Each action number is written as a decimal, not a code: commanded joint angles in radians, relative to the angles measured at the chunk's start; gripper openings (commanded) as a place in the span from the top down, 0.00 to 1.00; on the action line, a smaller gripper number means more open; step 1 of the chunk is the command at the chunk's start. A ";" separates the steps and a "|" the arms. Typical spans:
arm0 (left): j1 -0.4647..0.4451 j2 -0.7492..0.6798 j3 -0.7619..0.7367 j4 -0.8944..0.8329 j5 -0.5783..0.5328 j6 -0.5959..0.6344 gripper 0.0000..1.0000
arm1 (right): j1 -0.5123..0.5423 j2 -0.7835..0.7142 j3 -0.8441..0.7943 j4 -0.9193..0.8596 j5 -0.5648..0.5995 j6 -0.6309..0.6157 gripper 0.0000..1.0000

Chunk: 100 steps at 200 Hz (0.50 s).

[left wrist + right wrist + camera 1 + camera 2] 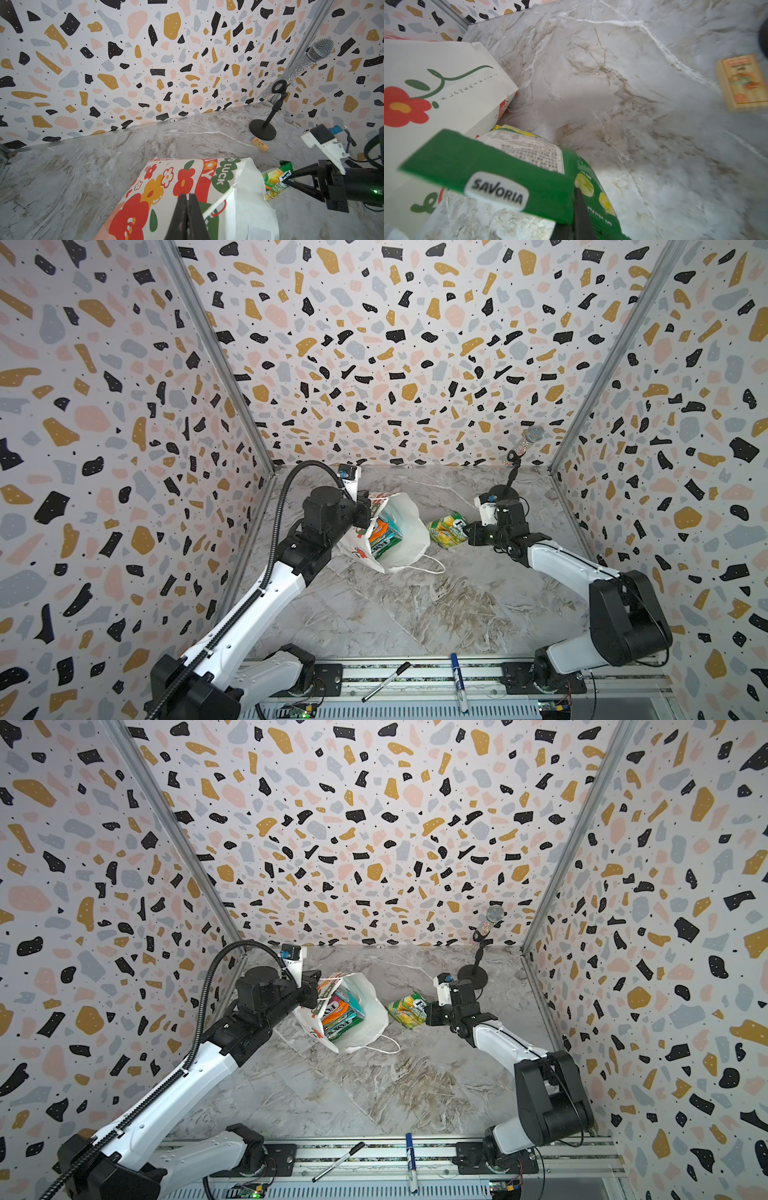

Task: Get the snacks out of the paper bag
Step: 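Lower the green packet onto the table beside the bag with the right gripper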

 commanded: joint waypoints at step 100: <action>0.001 -0.011 0.002 0.026 0.013 0.011 1.00 | -0.009 0.326 0.253 0.092 -0.009 0.114 1.00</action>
